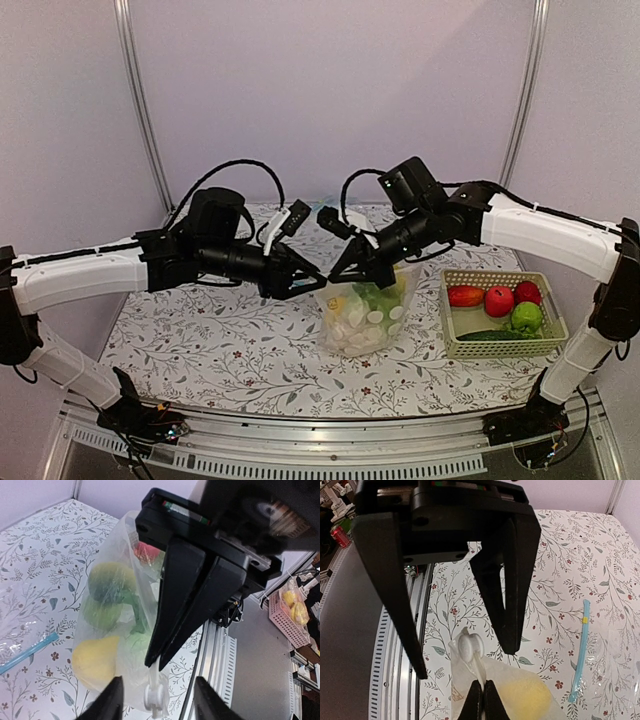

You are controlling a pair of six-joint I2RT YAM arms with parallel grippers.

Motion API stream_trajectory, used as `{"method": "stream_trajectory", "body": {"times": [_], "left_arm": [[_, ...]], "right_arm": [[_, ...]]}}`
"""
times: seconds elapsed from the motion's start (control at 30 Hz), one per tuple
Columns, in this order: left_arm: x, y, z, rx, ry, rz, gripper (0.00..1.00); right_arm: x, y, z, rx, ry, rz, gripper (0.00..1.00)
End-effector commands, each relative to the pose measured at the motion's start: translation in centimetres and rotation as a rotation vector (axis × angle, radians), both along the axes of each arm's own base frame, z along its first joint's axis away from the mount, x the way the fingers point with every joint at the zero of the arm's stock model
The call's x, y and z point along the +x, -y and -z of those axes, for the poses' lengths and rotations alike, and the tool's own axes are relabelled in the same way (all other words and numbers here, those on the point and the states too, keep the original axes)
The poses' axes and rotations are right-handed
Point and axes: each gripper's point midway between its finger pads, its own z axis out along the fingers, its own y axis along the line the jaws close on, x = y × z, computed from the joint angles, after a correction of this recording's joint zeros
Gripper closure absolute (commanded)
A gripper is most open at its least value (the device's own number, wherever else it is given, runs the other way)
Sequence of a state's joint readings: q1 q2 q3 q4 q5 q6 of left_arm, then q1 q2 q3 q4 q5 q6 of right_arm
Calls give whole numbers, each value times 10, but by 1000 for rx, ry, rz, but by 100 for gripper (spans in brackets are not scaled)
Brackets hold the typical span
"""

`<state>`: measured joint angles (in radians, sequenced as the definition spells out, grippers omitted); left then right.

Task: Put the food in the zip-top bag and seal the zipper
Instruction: Pass from the left arm to the right, then pass from the right arm to the left

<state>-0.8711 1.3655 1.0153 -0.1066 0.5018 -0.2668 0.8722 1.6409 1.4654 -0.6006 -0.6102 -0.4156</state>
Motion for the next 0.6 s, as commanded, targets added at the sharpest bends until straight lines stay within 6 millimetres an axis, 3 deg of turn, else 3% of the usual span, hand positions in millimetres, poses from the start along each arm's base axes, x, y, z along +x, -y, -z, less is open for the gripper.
{"method": "stream_trajectory", "body": {"times": [0.0,0.1,0.23,0.33,0.5,0.57], "left_arm": [[7,-9,-12,-57,34,-66,16],[9,-11,-17,-114,63,-98,4],[8,-9,-8,-105,86,-146,3],[8,-6,-1,-92,85,-166,13],[7,-2,-4,-115,95,-171,43],[7,-1,-5,-119,97,-175,44]], "right_arm": [[0,0,-26,81,29,40,100],[5,3,-31,97,43,91,100],[11,5,-34,115,52,149,100],[14,7,-39,137,54,177,100],[16,7,-40,142,50,193,100],[17,7,-39,138,49,202,100]]}}
